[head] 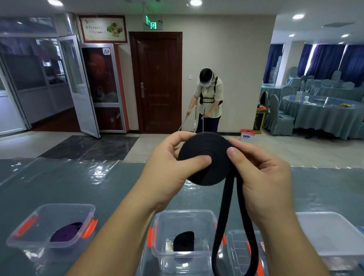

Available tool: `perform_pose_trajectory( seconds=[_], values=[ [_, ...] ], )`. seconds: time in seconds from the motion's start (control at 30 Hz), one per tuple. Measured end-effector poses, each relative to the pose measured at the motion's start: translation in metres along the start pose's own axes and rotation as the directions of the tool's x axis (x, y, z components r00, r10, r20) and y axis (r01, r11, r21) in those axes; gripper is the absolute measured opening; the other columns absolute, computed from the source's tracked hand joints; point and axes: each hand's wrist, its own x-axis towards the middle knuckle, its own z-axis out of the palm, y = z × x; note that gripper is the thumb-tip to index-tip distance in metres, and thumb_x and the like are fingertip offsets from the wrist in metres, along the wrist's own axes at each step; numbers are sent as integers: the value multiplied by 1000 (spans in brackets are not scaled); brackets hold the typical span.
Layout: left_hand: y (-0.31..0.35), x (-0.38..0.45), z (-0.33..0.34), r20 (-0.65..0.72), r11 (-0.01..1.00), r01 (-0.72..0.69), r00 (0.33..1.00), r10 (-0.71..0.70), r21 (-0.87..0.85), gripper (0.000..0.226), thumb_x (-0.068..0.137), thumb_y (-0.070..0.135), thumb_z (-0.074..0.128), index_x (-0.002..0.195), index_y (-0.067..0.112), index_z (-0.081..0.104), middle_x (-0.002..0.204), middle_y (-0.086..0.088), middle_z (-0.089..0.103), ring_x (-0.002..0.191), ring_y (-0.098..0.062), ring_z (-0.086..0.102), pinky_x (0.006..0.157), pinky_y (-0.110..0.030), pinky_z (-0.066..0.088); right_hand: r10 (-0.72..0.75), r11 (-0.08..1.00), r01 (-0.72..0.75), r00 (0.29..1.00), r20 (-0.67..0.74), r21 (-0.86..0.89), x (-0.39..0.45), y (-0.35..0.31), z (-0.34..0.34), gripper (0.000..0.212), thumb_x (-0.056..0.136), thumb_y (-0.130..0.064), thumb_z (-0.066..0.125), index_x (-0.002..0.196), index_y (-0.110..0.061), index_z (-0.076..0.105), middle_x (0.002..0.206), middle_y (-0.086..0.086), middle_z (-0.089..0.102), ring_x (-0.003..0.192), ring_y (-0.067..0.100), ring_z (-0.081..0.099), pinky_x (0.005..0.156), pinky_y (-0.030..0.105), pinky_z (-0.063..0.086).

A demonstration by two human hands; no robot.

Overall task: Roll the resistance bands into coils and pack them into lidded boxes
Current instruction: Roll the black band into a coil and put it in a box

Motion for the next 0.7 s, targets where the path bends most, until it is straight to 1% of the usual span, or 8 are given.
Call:
perform_pose_trajectory(
  seconds=[0.07,0.17,0.27,0.4,0.5,0.6,0.63,0.7],
  values=[
    [2,3,-4,58,998,-1,998,-3,61,34,85,-4,79,114,11,73,98,-6,80,89,-21,77,74,-30,60,4,1000,-4,1000,-3,-25,-1,0,0,21,93,-2,71,108,-15,80,97,1,83,94,18,79,81,27,63],
    [3,4,-2,30,998,-8,999,10,-64,31,86,-5,76,114,8,72,100,-11,79,92,-25,77,78,-33,62,17,995,-14,1000,-26,101,0,-6,2,19,92,-2,71,103,-15,79,92,7,82,86,20,79,76,26,63],
    [0,1,3,-4,990,27,1000,-28,-140,30,87,-7,73,113,7,70,98,-11,79,90,-25,77,75,-33,62,-5,996,6,1000,-18,86,1,-7,1,21,92,0,70,103,-17,80,93,3,82,89,18,79,77,23,61],
    [2,3,-4,117,996,61,991,-68,63,32,86,-4,76,115,10,76,101,-12,80,93,-28,78,79,-38,61,2,999,-2,1000,10,-33,1,-5,-1,21,92,-3,72,101,-20,81,92,0,83,88,15,79,76,23,62],
    [3,4,-2,74,997,41,997,-37,-61,29,86,-4,75,113,8,76,101,-13,81,92,-26,78,76,-33,62,22,997,-22,1000,0,79,4,-7,0,20,91,-1,71,102,-15,80,92,7,82,86,19,79,75,24,62],
    [2,5,0,-24,977,41,999,-48,-211,27,87,-2,74,114,6,74,104,-14,80,95,-26,78,77,-33,62,7,997,-7,1000,-2,72,7,-6,-3,22,91,-1,72,109,-11,79,99,8,82,95,24,79,81,27,62],
    [1,5,-1,-19,982,40,999,-45,-184,29,87,-2,74,114,6,73,105,-13,80,96,-27,78,78,-34,62,13,998,-13,1000,-6,54,7,-5,-4,22,91,0,72,110,-10,79,99,6,82,96,23,79,82,27,62],
    [2,6,-3,47,999,35,998,-33,-39,34,85,-4,77,116,10,74,104,-12,80,97,-27,78,81,-35,62,33,999,-33,999,-14,30,7,-5,-5,21,92,-1,71,109,-10,80,98,5,82,95,23,79,81,27,62]
  ],
)
